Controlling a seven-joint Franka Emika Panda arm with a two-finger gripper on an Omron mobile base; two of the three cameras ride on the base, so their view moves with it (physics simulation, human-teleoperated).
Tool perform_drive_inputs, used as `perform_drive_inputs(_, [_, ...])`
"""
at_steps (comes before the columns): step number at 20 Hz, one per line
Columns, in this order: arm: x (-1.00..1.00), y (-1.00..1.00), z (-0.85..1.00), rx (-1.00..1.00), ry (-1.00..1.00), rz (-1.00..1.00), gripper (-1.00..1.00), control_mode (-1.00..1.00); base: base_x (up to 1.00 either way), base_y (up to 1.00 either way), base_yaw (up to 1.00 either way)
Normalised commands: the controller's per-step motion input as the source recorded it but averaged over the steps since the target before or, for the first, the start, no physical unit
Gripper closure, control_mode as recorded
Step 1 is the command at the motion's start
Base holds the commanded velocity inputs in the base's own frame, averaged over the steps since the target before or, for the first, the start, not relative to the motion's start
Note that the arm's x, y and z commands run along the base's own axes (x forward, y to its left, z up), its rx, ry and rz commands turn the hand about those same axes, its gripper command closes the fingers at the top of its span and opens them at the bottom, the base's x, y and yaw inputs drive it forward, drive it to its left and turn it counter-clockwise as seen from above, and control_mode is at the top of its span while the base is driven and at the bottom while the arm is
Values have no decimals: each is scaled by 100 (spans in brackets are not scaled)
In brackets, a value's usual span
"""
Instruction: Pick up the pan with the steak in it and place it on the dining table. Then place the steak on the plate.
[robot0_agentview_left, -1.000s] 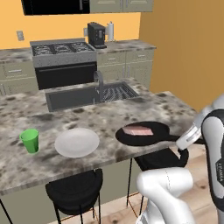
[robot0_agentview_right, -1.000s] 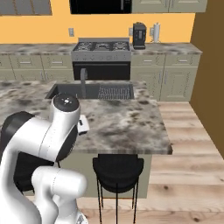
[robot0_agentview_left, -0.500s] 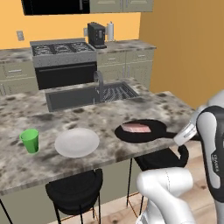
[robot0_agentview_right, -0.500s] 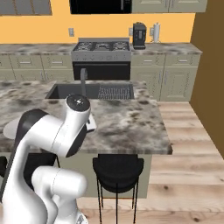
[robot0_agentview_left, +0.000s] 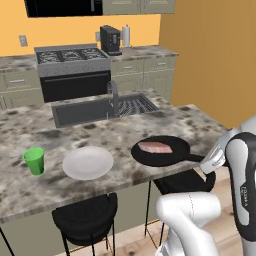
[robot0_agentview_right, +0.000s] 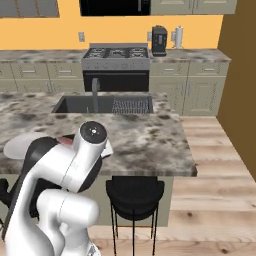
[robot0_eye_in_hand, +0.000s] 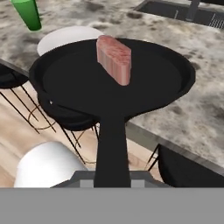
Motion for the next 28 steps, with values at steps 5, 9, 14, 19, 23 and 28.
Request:
perform_drive_inputs(5, [27,-2,-17,9,-8,0,100,-100,0,0,0])
perform_drive_inputs(9, [23,0,-35,8,-7,0,100,-100,0,0,0])
perform_drive_inputs(14, [32,4,-27,2,-10,0,100,-100,0,0,0])
perform_drive_inputs(19, [35,19,-18,-2,-9,-6,100,-100,0,0,0])
perform_drive_inputs(23, [28,28,-13,-2,-3,-8,100,-100,0,0,0])
perform_drive_inputs(28, [22,32,-16,-1,0,-6,100,-100,0,0,0])
